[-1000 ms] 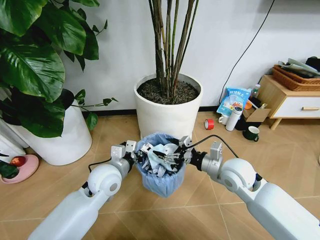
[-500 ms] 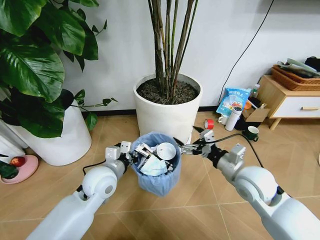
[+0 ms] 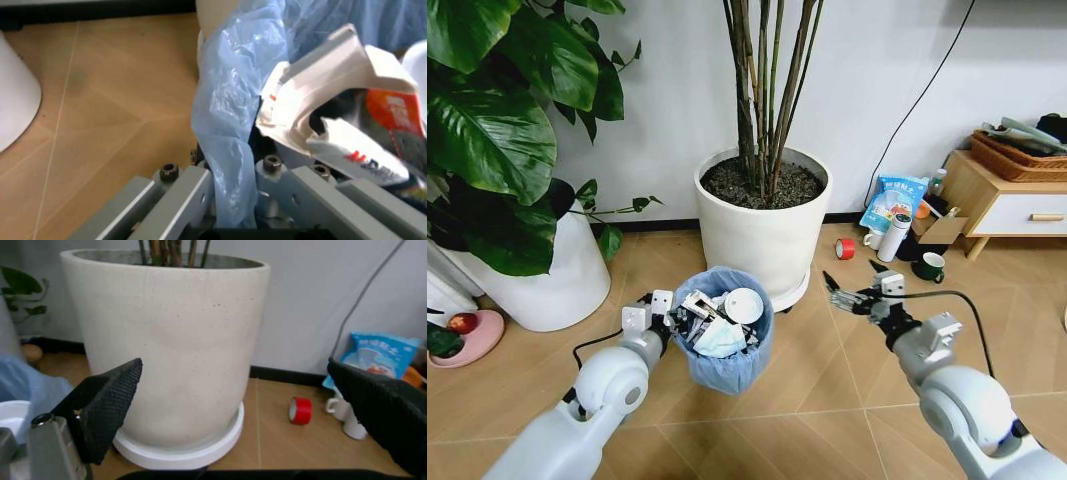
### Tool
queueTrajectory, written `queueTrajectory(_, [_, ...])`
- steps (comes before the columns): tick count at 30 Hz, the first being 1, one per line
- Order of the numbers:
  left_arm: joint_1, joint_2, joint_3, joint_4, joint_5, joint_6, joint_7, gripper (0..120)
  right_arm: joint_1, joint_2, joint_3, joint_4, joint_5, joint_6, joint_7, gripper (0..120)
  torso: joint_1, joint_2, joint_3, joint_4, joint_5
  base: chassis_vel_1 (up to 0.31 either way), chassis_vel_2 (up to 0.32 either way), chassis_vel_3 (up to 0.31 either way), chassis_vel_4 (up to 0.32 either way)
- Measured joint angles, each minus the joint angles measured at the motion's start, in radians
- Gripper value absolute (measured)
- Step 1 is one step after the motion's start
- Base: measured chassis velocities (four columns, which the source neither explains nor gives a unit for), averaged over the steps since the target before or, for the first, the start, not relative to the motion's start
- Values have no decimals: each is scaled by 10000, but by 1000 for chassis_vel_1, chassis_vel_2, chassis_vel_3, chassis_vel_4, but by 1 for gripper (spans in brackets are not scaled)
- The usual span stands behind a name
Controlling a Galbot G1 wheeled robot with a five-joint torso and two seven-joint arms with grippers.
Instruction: Pick up the trash bin and place the garbage on the floor into it.
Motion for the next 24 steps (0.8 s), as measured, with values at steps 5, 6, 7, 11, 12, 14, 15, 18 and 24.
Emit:
queueTrajectory(5, [456,-29,-320,-227,164,-13,24,0,-426,515,96,113,-707,154,0,100,0,0,0,0,3,0,0,0,0])
queueTrajectory(6, [546,-29,-409,-283,209,-22,39,0,-465,582,118,132,-799,162,0,100,0,0,0,0,3,0,0,0,0])
queueTrajectory(7, [613,-29,-475,-337,232,-29,43,0,-482,613,131,160,-832,162,0,100,0,0,0,0,5,0,0,0,0])
queueTrajectory(11, [815,-29,-594,-504,254,-34,49,0,-586,677,186,291,-841,106,45,100,1,0,1,1,3,0,0,0,0])
queueTrajectory(12, [857,-29,-609,-534,269,-35,51,0,-631,677,213,313,-848,100,55,100,1,0,1,1,4,0,0,0,0])
queueTrajectory(14, [930,-37,-626,-600,307,-40,56,0,-869,652,314,392,-924,124,62,100,1,0,1,0,3,0,0,0,0])
queueTrajectory(15, [930,-37,-626,-600,307,-40,56,0,-869,652,314,392,-924,124,62,100,1,0,1,0,3,0,0,0,0])
queueTrajectory(18, [953,-65,-582,-650,337,-44,56,0,-1106,640,385,460,-1065,224,61,100,1,0,0,0,4,0,0,0,0])
queueTrajectory(24, [1060,-64,-553,-740,367,-49,52,0,-1327,754,391,503,-1205,376,61,100,1,0,2,-1,4,5,3,-9,-1])
